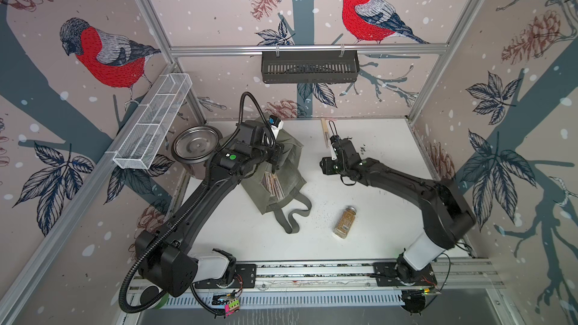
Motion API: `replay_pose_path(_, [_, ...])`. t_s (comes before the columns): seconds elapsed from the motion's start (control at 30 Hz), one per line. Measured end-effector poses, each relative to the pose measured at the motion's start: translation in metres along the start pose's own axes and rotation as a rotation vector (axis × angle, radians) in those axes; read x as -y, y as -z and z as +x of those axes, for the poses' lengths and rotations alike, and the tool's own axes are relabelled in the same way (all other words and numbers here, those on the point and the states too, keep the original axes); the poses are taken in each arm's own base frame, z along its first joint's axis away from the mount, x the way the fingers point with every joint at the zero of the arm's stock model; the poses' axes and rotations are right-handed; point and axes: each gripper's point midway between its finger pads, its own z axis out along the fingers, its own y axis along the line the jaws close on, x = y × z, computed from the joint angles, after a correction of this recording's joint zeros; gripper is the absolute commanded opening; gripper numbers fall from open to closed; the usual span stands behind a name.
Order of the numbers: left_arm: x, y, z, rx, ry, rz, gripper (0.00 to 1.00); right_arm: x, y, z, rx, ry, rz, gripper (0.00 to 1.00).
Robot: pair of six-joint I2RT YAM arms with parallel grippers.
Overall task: Take out the folding fans from the tote bags
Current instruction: Pick up the folding fan from the canvas bag.
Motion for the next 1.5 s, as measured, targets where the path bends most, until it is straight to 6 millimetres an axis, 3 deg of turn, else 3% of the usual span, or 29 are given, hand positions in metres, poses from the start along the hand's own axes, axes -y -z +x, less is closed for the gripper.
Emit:
replay_pose_path(0.3, [0.001,0.005,-0.003,0.014,-0.002,-0.001,0.0,-0.091,0.071,0.073,0.05,0.145,-0.165,0.53])
replay_pose_path(0.47, [0.0,0.005,-0.003,0.014,-0.002,-0.001,0.0,-0.136,0.084,0.107,0.033,0.21,-0.25,0.51])
replay_pose_path(0.77, [0.003,0.005,-0.003,0.014,-0.001,0.019,0.0,-0.192,0.051,0.139,-0.022,0.135,-0.327,0.46])
replay_pose_path(1.0, [0.003,0.004,-0.003,0.011,0.002,0.021,0.0,-0.224,0.019,0.132,-0.031,0.092,-0.39,0.45])
replay_pose_path(1.3, [0.002,0.003,-0.004,0.011,0.006,0.029,0.0,-0.213,-0.03,0.106,-0.04,-0.045,-0.35,0.41])
replay_pose_path(1.5, [0.003,0.002,-0.003,0.007,0.008,0.036,0.0,-0.222,-0.053,0.098,-0.05,-0.066,-0.366,0.42])
